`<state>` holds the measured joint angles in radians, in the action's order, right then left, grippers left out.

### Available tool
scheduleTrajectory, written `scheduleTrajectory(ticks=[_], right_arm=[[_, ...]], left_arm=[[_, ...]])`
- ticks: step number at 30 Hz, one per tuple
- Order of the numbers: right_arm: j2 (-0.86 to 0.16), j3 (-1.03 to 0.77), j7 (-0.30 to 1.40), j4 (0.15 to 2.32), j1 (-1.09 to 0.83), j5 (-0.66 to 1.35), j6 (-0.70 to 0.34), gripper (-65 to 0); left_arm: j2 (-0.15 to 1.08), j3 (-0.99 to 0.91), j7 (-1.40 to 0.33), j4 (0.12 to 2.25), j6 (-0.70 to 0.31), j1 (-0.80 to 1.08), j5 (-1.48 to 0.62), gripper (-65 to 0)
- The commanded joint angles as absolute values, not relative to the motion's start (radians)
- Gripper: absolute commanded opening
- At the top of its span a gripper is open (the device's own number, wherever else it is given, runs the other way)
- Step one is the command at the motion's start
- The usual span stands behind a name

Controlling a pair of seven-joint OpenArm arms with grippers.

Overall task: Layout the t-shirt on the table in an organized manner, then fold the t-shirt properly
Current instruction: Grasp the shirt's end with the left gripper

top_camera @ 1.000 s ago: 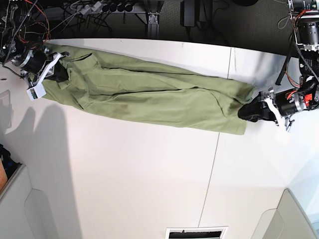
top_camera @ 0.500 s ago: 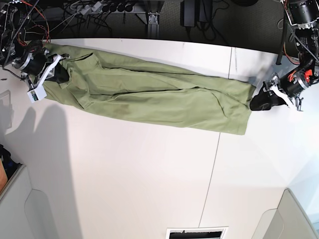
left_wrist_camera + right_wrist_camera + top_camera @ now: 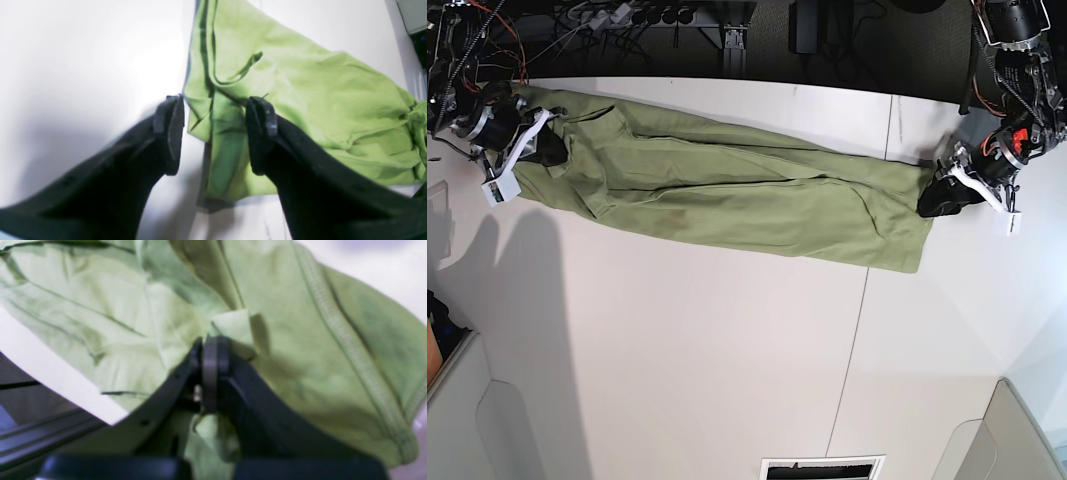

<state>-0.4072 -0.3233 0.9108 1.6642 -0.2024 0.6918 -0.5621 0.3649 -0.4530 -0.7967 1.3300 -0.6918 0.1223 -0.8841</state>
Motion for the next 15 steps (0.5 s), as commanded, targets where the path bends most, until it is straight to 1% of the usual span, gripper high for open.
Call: scheduleTrajectory(ticks=[1,11,15], right_arm=[[-0.423,-0.332,0.899,1.678,-0.197,0.716,-0.565,-65.0],[-0.423,-0.332,0.932,1.678,-0.197,0.716,-0.565,-65.0],[-0.423,-0.332,0.931,1.678,-0.197,0.723,-0.565,-65.0]], left_arm=[[0.375,-0.453,-0.775,1.341,-0.698,0.110,-0.900,-32.2],[0.304,-0.445,-0.770,1.341,-0.698,0.078,-0.884,-32.2],[0.292,-0.395,-0.739,1.341,-0.698,0.068,-0.824,-32.4]])
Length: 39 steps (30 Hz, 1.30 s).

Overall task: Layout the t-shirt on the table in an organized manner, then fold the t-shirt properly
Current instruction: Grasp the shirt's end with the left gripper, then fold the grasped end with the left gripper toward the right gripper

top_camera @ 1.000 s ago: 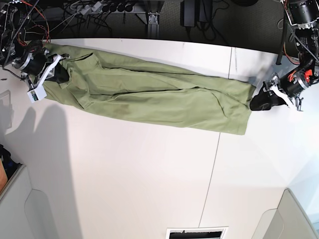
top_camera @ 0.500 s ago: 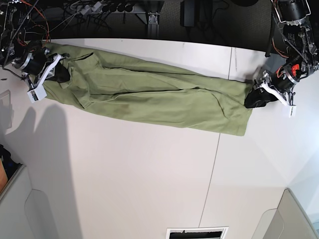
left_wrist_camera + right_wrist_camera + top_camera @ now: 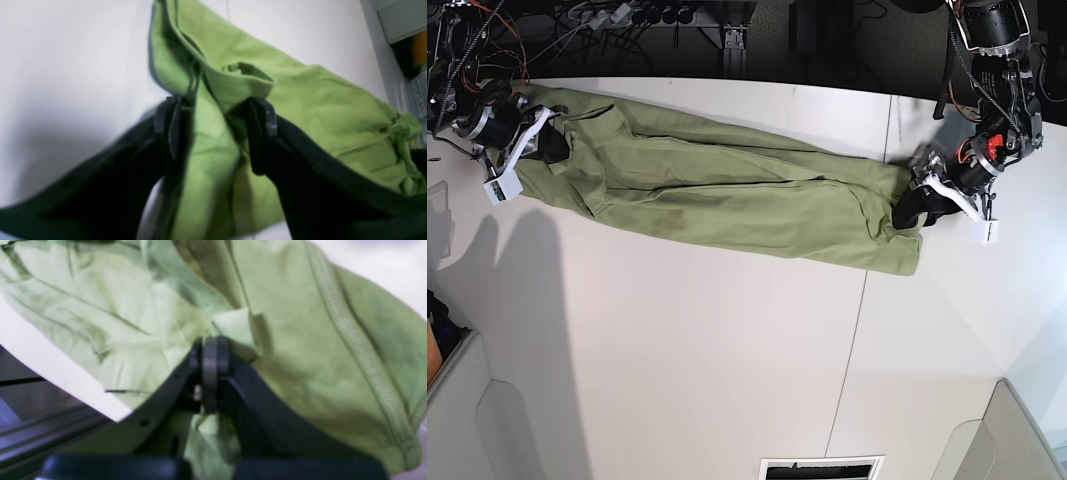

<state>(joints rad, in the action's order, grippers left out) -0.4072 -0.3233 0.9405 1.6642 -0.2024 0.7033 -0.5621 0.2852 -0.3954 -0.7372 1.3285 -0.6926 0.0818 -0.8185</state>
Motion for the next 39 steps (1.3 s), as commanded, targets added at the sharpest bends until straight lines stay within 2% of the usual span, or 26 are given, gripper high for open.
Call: scheduleTrajectory(ticks=[1,2,4,7,10,16,21,26,31,39], right_arm=[[-0.423,-0.332,0.931,1.678,-0.197,0.722,-0.565,-65.0],[-0.423,-0.332,0.931,1.678,-0.197,0.722,-0.565,-65.0],[-0.423,-0.332,0.932,1.678,-0.197,0.723,-0.565,-65.0],[-0.423,-0.332,0.932,1.678,-0.197,0.723,-0.565,-65.0],[-0.423,-0.332,0.932,1.678,-0.196,0.724,-0.565,-65.0],[-0.423,-0.332,0.931,1.678,-0.196,0.726,-0.565,-65.0],[-0.423,-0.332,0.931,1.678,-0.197,0.726,-0.565,-65.0],[-0.423,-0.332,0.931,1.678,-0.195,0.726,-0.565,-65.0],[-0.423,-0.332,0.932,1.678,-0.195,0.725,-0.565,-65.0],[-0.413,-0.332,0.932,1.678,-0.195,0.725,-0.565,-65.0]], left_arm=[[0.288,-0.376,-0.719,1.341,-0.698,0.065,-0.797,-32.4],[0.286,-0.357,-0.696,1.341,-0.698,0.064,-0.775,-32.5],[0.274,-0.326,-0.653,1.341,-0.698,0.064,-0.754,-37.2],[0.242,-0.313,-0.639,1.341,-0.698,0.054,-0.715,-48.7],[0.226,-0.313,-0.639,1.341,-0.698,0.046,-0.668,-64.3],[0.255,-0.335,-0.661,1.374,-0.698,0.026,-0.647,-65.0],[0.276,-0.334,-0.776,1.557,-0.698,0.021,-0.688,-65.0],[0.279,-0.197,-0.793,1.707,-0.698,0.051,-0.704,-65.0],[0.251,-0.030,-0.760,1.760,-0.698,0.049,-0.576,-65.0],[0.171,0.167,-0.752,1.854,-0.688,0.047,-0.525,-65.0]])
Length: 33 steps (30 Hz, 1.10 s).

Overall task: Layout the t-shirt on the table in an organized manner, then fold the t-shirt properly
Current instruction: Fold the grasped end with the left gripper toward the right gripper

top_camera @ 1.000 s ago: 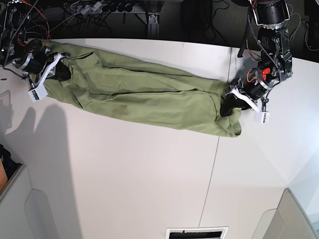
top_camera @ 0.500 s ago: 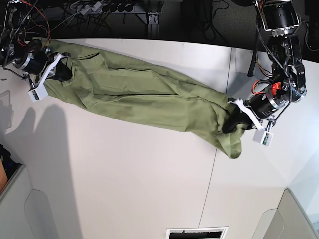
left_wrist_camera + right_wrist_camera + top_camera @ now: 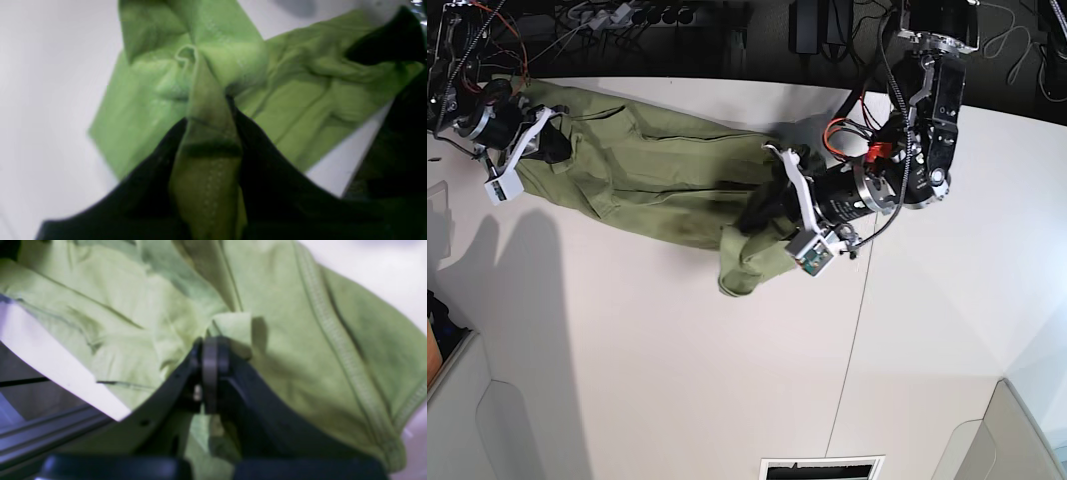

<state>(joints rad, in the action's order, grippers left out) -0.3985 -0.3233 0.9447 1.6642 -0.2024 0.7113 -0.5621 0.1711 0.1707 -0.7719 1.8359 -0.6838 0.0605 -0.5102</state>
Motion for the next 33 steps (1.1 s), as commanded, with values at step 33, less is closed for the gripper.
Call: scheduleTrajectory(ticks=[33], right_arm=[[-0.413,-0.332,0.943,1.678,-0.197,0.726,-0.565,-65.0]], left_arm=[[0.047,0.453,-0.736,1.741,-0.691,0.003,-0.318,-46.7]])
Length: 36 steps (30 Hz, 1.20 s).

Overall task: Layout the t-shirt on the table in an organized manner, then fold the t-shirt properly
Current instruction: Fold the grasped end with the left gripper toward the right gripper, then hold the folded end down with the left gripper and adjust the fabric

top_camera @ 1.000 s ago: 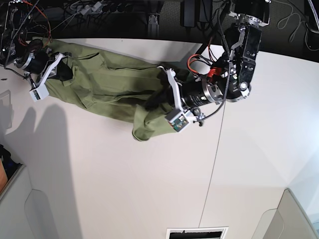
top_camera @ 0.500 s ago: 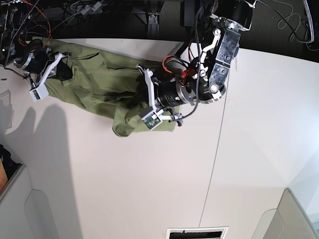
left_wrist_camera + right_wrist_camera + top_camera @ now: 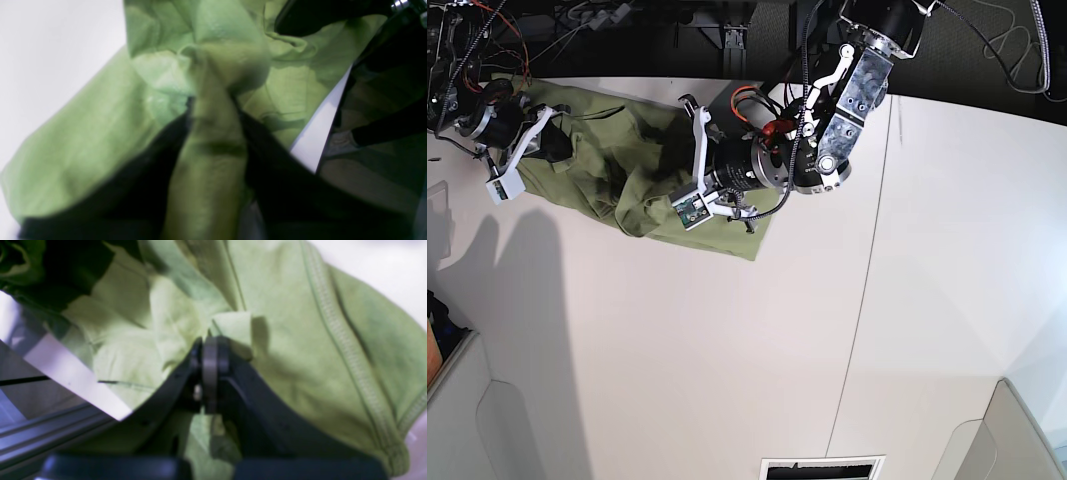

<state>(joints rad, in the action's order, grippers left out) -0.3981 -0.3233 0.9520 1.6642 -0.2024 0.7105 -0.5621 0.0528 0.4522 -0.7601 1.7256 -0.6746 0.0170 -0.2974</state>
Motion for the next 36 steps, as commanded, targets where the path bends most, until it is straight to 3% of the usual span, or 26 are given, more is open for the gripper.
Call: scheduleTrajectory(ticks=[1,3,12,26,32,36], right_arm=[[-0.413,-0.332,0.943,1.678,-0.197,0.726,-0.565,-65.0],[-0.413,-0.332,0.942,1.678,-0.197,0.726,-0.565,-65.0],[-0.413,-0.332,0.939,1.678,-0.196,0.726,-0.565,-65.0],[-0.413,-0.332,0.939,1.678,-0.196,0.725,-0.565,-65.0],[-0.413,-0.332,0.939,1.678,-0.195,0.718,-0.565,-65.0],[-0.413,-0.332,0.924,1.678,-0.195,0.717,-0.565,-65.0]], left_arm=[[0.047,0.453,-0.736,1.741,-0.686,0.003,-0.318,-40.3],[0.047,0.453,-0.735,1.741,-0.668,0.003,-0.335,-35.7],[0.047,0.431,-0.736,1.743,-0.675,-0.017,-0.467,-35.7],[0.057,0.208,-0.867,1.768,-0.698,-0.033,-0.853,-35.7],[0.190,0.208,-0.874,1.769,-0.698,-0.017,-0.851,-36.0],[0.308,0.208,-0.910,1.809,-0.698,0.038,-0.849,-45.4]])
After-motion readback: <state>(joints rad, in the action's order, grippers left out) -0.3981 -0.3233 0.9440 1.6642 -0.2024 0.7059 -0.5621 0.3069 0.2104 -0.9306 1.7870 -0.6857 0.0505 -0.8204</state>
